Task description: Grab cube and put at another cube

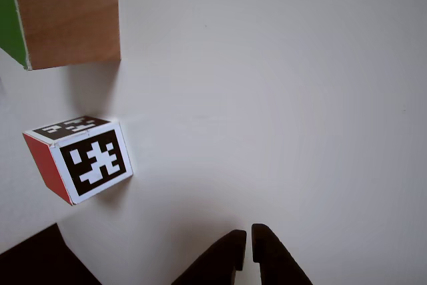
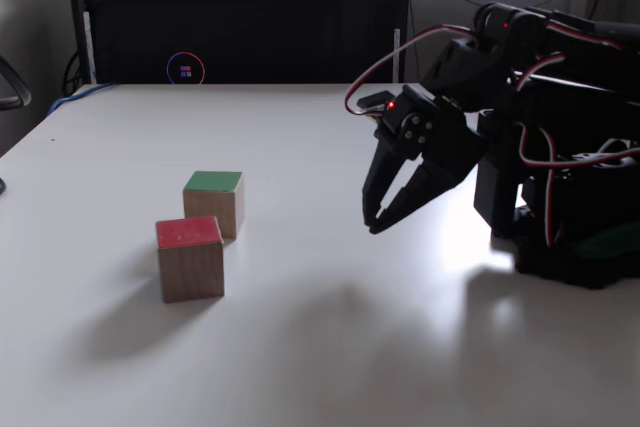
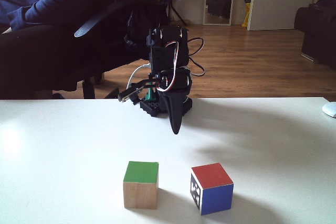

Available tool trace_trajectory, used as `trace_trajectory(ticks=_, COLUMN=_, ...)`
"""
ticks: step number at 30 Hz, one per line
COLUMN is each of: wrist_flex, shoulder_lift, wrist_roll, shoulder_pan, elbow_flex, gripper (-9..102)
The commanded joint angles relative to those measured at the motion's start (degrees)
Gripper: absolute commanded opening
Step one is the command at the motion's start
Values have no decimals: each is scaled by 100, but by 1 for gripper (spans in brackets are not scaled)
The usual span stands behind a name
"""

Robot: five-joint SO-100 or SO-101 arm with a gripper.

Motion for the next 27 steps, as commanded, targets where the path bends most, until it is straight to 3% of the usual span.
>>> trace_trajectory(ticks=1, wrist_flex=35, shoulder_lift=26, wrist_roll=9, shoulder_pan=44, elbow_flex=-149, gripper=0)
trace_trajectory(ticks=17, wrist_flex=35, shoulder_lift=26, wrist_roll=0, shoulder_pan=44, elbow_flex=-149, gripper=0)
trace_trajectory(ticks=22, wrist_flex=-141, shoulder_lift=-35, wrist_roll=-53, shoulder_pan=255, elbow_flex=-659, gripper=6)
trace_trajectory(ticks=27, wrist_flex=-343, shoulder_lift=-3032, wrist_roll=44, shoulder_pan=422, elbow_flex=-2733, gripper=11)
